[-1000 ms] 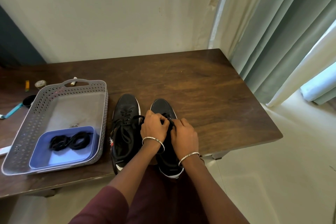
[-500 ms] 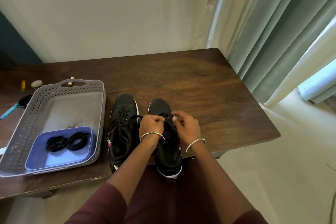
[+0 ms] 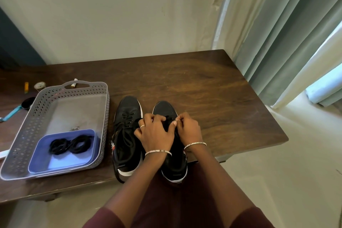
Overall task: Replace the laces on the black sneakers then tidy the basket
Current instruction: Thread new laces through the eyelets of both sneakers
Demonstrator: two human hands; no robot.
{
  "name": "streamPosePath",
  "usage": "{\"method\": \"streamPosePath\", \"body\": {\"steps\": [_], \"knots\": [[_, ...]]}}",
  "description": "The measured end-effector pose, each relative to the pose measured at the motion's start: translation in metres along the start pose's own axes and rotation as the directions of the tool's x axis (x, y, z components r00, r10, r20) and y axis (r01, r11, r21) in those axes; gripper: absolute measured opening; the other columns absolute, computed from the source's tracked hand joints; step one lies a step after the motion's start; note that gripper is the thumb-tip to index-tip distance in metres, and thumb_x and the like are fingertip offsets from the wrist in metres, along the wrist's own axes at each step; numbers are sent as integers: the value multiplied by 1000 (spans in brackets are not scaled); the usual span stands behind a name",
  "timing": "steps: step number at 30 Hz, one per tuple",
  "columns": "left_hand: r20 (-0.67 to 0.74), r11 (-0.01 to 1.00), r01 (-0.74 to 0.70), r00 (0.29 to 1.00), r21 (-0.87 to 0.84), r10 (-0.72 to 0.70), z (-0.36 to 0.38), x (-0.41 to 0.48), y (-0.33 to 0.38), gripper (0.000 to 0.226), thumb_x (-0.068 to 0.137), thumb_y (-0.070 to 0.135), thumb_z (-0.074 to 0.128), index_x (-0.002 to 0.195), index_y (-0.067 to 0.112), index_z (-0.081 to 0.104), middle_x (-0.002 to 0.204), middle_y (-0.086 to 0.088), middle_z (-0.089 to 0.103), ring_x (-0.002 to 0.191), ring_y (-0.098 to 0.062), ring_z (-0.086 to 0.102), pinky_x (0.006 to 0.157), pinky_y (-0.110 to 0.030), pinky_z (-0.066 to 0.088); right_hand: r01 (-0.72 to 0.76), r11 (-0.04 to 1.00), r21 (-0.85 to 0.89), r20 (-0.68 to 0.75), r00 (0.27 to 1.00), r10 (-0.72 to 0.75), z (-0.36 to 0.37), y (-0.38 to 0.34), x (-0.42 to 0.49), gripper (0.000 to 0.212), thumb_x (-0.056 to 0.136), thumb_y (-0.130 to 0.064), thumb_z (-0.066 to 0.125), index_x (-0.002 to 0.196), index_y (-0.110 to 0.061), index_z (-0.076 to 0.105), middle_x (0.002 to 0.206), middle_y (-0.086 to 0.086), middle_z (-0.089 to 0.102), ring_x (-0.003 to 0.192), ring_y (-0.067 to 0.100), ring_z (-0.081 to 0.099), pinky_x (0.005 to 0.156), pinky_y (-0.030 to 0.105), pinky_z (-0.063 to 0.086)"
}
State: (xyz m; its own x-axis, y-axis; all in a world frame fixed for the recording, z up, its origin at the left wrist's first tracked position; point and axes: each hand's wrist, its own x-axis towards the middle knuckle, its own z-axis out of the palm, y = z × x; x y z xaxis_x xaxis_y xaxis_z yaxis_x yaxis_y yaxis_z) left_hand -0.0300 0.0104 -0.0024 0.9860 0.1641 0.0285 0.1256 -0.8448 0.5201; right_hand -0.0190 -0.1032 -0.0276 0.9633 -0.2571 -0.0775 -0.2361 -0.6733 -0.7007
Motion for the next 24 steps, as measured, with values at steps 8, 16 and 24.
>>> {"method": "streamPosePath", "body": {"steps": [8, 16, 24], "knots": [[16, 991, 104, 995, -84, -103, -1, -19, -14, 41, 78, 56, 73, 86, 24, 47, 96, 4, 56, 95, -23, 60, 81, -39, 48, -418, 634, 650, 262, 907, 329, -12, -20, 9, 25, 97, -3, 49, 78, -10, 62, 74, 4, 62, 64, 10, 55, 56, 21, 46], [103, 962, 224, 972, -155, -209, -5, -18, -14, 44, 80, 55, 74, 90, 19, 50, 87, 7, 51, 76, -14, 48, 59, -29, 36, -291, 136, 947, 276, 954, 120, -52, -30, 2, 21, 101, -9, 46, 82, -13, 55, 63, 1, 49, 52, 13, 47, 69, 34, 52], [96, 951, 273, 960, -147, -261, -4, -20, -15, 44, 79, 55, 74, 87, 20, 49, 83, 5, 55, 72, -19, 51, 58, -30, 39, 135, 928, -346, 149, 985, -88, -7, 0, 0, 27, 99, -29, 55, 111, -5, 59, 120, 14, 56, 110, 33, 53, 90, 38, 41]]}}
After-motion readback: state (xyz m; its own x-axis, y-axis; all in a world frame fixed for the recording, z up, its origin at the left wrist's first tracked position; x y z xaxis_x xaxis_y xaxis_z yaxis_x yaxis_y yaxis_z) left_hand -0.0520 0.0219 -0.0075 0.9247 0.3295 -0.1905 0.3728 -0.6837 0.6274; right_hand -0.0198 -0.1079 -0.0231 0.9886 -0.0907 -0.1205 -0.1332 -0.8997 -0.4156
